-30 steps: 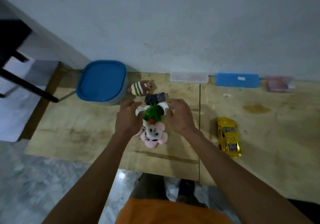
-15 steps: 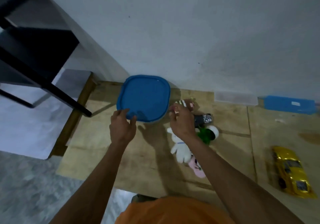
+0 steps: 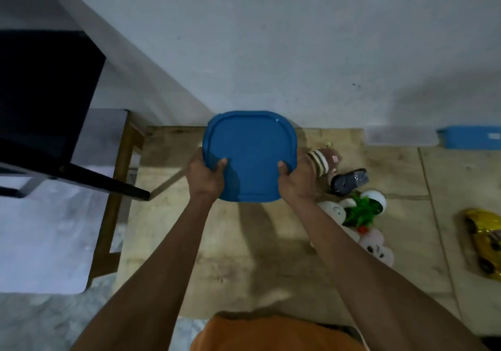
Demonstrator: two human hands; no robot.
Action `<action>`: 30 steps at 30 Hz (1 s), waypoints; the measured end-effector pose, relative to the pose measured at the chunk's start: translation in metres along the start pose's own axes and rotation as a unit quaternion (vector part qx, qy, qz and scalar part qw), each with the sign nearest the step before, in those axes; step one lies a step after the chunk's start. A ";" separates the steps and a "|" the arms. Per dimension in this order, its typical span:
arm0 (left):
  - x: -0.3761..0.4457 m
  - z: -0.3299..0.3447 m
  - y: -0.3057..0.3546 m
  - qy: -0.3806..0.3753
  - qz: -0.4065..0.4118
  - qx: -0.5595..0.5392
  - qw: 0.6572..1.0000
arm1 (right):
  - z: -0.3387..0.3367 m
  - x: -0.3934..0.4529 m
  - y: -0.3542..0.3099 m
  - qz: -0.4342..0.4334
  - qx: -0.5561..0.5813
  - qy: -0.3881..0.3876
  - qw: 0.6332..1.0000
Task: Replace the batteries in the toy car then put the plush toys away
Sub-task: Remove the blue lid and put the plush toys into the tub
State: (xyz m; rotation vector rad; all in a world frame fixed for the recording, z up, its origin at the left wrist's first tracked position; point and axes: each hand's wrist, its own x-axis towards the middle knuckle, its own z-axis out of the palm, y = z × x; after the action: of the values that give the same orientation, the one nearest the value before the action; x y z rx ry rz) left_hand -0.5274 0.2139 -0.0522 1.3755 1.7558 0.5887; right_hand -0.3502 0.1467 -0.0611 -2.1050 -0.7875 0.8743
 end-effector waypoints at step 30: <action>0.000 0.004 -0.007 -0.007 -0.028 -0.124 0.992 | 0.014 -0.003 -0.006 0.074 0.205 0.046 0.975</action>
State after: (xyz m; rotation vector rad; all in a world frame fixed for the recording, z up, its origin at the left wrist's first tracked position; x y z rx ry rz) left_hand -0.5281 0.2110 -0.0603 1.1532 1.6434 0.7376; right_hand -0.3643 0.1532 -0.0632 -1.8338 -0.3642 0.9209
